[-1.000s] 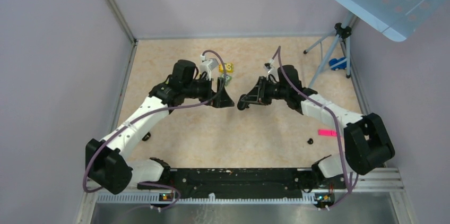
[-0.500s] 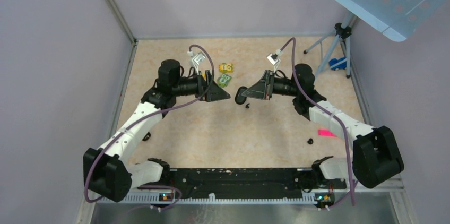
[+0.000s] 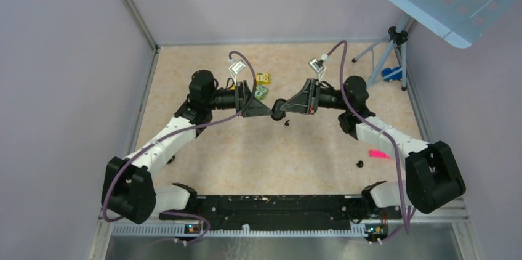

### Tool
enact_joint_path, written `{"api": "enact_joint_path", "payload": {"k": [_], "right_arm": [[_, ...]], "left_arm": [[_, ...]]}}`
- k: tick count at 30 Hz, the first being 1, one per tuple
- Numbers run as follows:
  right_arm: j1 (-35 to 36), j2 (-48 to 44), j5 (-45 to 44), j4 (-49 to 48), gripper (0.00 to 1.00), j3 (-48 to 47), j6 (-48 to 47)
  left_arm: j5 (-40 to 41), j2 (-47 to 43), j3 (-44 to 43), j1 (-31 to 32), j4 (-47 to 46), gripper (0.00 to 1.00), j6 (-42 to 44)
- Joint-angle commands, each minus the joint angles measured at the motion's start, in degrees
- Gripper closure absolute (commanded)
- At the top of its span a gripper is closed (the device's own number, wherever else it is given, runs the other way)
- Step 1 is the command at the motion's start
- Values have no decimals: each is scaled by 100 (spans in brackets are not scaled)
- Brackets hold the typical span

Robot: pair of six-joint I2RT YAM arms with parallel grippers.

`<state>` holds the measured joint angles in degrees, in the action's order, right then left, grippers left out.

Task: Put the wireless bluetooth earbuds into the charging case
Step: Pass from the right arm to the left

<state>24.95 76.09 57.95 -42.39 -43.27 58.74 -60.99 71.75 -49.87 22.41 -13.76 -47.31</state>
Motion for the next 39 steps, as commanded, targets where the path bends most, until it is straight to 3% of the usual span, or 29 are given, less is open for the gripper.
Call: {"api": "enact_joint_path", "payload": {"k": [1, 15, 23, 25, 29, 32, 35, 37, 39], "right_arm": [[-21, 88, 115, -665, 100, 28, 162], [-23, 175, 98, -408, 100, 42, 45], [-23, 269, 6, -531, 100, 35, 142], [-25, 283, -8, -557, 100, 46, 164], [-24, 292, -81, -399, 100, 47, 143], [-25, 281, -157, -123, 75, 31, 50], [-31, 214, -313, 160, 52, 22, -68], [-31, 97, -562, 603, 42, -16, -241], [-31, -26, -820, 1000, 40, -49, -441]], "left_arm": [[-172, 214, -164, 154, -730, 28, -275], [-82, 467, -234, 261, -1085, 50, -524], [-269, 712, -254, 365, -1508, 51, -965], [-353, 778, -179, 364, -1849, 59, -1235], [-296, 811, -88, 367, -2079, 85, -1418], [-224, 776, -82, 369, -2066, 100, -1400], [-94, 720, -70, 360, -1962, 100, -1342], [44, 672, -67, 339, -1847, 100, -1272], [154, 630, -47, 313, -1784, 100, -1255]]}}
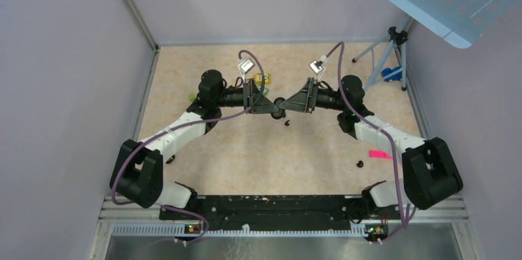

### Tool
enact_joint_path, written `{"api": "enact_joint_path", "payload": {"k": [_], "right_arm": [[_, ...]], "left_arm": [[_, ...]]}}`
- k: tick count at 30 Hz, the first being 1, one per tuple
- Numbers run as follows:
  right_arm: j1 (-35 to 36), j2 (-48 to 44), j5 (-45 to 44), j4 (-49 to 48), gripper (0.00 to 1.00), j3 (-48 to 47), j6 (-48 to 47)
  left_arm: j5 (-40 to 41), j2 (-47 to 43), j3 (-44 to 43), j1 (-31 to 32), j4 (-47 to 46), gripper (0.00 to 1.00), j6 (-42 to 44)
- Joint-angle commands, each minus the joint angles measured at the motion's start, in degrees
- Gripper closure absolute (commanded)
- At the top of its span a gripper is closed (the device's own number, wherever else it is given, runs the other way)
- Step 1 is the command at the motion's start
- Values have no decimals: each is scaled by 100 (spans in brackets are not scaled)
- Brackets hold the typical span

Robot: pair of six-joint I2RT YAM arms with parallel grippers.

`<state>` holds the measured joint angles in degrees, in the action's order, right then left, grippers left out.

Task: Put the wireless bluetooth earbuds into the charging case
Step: Pass from the right arm to the left

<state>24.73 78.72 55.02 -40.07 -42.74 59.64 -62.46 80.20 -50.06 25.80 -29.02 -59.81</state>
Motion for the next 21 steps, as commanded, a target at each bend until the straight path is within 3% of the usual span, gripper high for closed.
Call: {"api": "enact_joint_path", "payload": {"k": [1, 21], "right_arm": [[-5, -347, -650, 913, 39, -103, -581], [-90, -391, -1259, 1108, 39, 318, -401]], "left_arm": [[345, -243, -8, -43, -259, 100, -19], [324, -457, 121, -290, -693, 100, -414]]}}
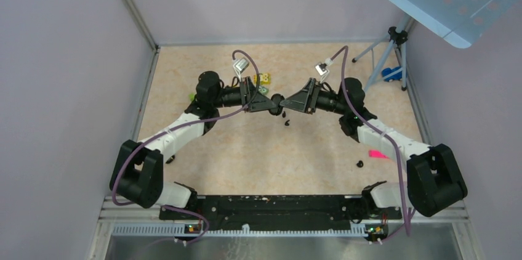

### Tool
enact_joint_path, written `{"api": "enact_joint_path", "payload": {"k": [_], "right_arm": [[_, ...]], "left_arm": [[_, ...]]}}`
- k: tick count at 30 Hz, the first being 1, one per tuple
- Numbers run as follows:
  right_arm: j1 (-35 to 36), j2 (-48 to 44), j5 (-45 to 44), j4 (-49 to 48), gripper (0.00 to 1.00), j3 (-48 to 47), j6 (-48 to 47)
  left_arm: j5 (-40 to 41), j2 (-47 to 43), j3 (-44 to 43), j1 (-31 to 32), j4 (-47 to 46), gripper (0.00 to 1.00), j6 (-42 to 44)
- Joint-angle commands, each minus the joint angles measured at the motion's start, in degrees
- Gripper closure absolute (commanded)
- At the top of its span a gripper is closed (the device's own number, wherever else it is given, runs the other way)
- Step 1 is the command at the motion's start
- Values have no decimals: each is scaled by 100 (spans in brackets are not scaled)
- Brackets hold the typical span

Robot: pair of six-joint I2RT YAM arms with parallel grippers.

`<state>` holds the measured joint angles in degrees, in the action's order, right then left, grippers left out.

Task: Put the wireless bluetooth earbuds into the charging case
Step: Pass from the right arm to the left, then pass from the left arm to the right

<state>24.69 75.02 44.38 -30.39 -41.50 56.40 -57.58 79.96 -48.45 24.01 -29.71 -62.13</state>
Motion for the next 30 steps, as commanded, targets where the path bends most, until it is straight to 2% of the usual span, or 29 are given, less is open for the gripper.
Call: {"api": "enact_joint_path", "payload": {"k": [1, 11, 16, 19, 23, 25, 28, 30], "right_arm": [[-109, -9, -147, 28, 39, 209, -3], [-116, -29, 250, -586, 39, 165, 294], [-117, -191, 301, -490, 39, 7, 207], [-115, -281, 287, -412, 38, -106, 172], [-117, -397, 218, -334, 37, -277, 110], [-114, -414, 206, -409, 36, -333, 120], [-100, -316, 289, -667, 36, -364, 230], [-55, -215, 332, -863, 36, -353, 312]], "left_arm": [[-173, -428, -39, -132, -634, 100, -200], [-189, -350, -38, -233, -720, 100, -232], [-233, -323, -56, -257, -571, 100, -76], [-287, -318, -185, -259, -140, 100, 277], [-392, -296, -550, -259, 1090, 100, 1274], [-461, -280, -681, -262, 1368, 100, 1524], [-520, -250, -670, -261, 1288, 100, 1389], [-606, -222, -540, -263, 827, 100, 1027]]}}
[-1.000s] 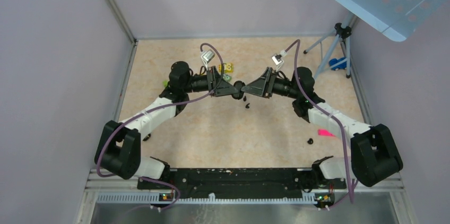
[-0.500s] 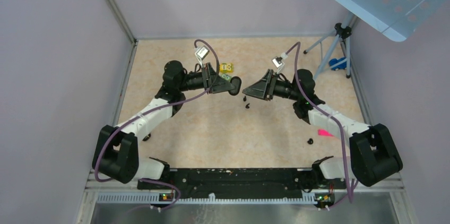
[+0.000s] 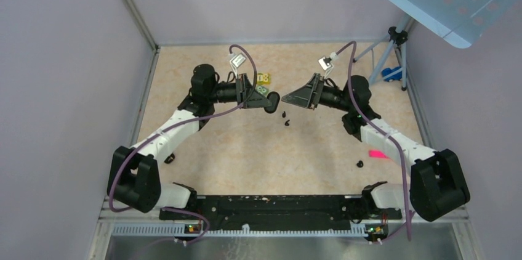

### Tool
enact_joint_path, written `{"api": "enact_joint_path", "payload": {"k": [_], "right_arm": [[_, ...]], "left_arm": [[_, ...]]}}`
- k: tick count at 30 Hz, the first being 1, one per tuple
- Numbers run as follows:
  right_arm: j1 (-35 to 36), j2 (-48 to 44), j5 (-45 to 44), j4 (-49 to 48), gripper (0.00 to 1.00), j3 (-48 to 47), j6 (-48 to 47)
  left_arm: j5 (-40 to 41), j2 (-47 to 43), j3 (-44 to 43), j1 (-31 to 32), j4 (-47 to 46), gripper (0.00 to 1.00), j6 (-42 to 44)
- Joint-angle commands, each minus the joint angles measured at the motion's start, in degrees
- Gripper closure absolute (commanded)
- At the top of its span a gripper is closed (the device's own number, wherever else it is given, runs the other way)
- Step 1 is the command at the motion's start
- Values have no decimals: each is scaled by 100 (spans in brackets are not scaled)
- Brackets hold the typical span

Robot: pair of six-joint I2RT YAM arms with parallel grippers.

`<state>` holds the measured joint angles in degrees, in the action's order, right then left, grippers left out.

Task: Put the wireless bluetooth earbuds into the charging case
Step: Pass from the left arm to the right

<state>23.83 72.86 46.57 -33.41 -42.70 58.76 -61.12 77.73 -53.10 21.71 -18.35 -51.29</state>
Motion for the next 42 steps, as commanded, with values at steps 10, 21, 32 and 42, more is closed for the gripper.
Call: {"api": "enact_joint_path", "payload": {"k": [10, 21, 32, 42], "right_arm": [[379, 498, 184, -1585, 41, -291, 579], [473, 668, 224, -2084, 69, -157, 817], [476, 734, 225, -2754, 100, 144, 1280], [453, 437, 70, -1804, 100, 290, 839]], "left_arm": [[-247, 37, 142, -27, -1057, 100, -670], [-245, 53, 184, -33, -1192, 100, -765], [-304, 179, 156, -32, -1074, 96, -679], [103, 66, -106, -148, 183, 43, 329]]}}
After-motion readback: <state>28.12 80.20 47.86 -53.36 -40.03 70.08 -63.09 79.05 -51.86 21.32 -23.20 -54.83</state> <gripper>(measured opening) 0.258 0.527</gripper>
